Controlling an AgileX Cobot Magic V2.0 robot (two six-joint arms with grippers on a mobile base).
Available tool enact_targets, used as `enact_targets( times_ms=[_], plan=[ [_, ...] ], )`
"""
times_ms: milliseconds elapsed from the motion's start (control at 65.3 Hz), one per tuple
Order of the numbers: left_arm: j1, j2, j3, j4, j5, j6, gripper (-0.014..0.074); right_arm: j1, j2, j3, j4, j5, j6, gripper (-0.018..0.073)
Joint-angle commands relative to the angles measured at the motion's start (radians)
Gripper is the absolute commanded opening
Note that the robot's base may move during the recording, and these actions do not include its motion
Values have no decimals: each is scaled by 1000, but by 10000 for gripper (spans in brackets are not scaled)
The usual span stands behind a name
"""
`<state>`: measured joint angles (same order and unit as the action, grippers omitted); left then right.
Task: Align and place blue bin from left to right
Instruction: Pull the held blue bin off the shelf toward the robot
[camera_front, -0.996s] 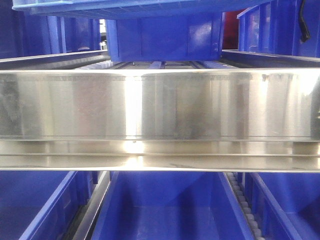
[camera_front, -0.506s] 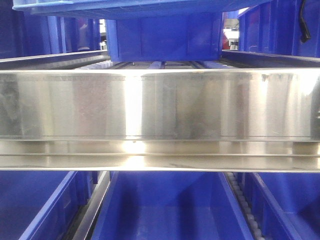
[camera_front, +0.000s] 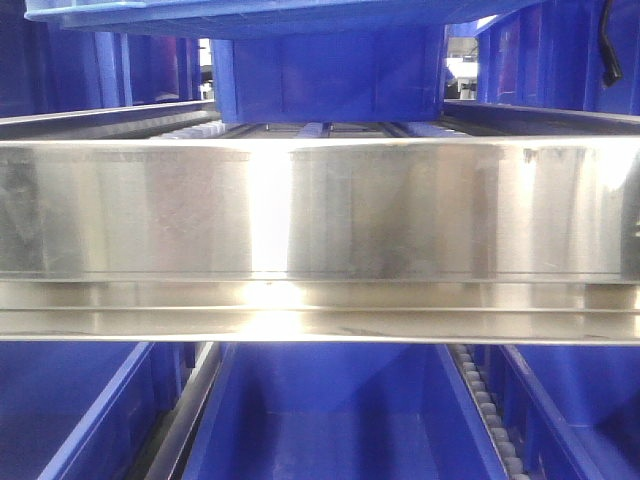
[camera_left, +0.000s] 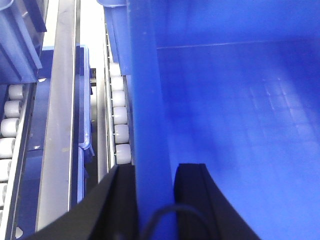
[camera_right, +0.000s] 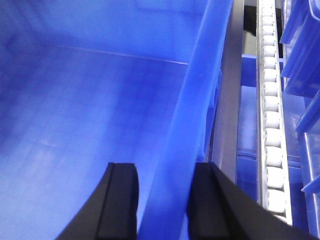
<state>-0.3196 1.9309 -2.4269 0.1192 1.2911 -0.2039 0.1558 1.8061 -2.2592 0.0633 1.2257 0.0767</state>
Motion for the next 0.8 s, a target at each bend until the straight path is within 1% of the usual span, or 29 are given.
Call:
enact_targets(
  times_ms=[0,429,781],
  plan=[
    [-13,-35,-17,-19,-70,10,-111,-6,-13,-19,-10,-83,13,-68],
    [-13,-35,-17,-19,-70,10,-111,-6,-13,-19,-8,-83,13,-68],
    [-13,-27,-17,-19,-70,10,-111,-6,-13,-19,-8,-113,13,-68]
  ],
)
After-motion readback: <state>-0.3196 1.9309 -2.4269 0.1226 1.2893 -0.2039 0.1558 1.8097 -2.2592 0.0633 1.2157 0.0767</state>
